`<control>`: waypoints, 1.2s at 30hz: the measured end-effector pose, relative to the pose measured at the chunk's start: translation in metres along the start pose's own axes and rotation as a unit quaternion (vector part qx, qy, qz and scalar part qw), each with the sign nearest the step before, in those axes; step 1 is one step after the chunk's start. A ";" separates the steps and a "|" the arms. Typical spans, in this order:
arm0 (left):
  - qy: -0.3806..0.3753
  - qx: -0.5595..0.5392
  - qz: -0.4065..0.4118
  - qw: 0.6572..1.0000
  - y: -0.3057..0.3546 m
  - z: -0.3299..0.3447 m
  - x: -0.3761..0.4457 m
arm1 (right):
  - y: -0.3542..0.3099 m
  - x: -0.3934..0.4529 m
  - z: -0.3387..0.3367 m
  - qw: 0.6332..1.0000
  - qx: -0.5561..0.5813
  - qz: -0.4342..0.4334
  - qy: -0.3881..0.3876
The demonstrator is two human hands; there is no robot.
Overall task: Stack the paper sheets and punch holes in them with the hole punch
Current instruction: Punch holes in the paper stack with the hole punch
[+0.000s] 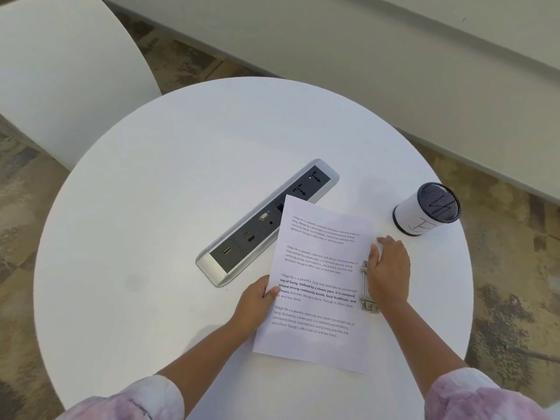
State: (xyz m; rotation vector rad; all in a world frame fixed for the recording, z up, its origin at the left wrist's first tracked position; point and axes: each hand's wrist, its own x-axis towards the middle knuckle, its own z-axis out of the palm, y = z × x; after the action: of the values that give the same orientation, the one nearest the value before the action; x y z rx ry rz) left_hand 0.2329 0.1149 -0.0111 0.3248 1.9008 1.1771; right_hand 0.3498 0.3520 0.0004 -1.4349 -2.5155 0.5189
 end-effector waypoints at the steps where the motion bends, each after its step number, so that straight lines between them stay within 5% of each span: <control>1: 0.000 0.003 0.005 1.000 0.000 0.000 0.000 | 0.001 0.000 0.000 1.000 -0.004 -0.003 0.000; 36: -0.006 -0.028 -0.022 0.999 0.003 -0.002 -0.003 | 0.010 0.005 0.005 0.998 0.014 0.047 -0.036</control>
State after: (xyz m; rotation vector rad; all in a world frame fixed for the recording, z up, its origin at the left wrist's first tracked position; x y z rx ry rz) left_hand 0.2327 0.1133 -0.0062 0.2572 1.8525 1.1940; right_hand 0.3532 0.3603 -0.0084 -1.5579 -2.4936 0.6317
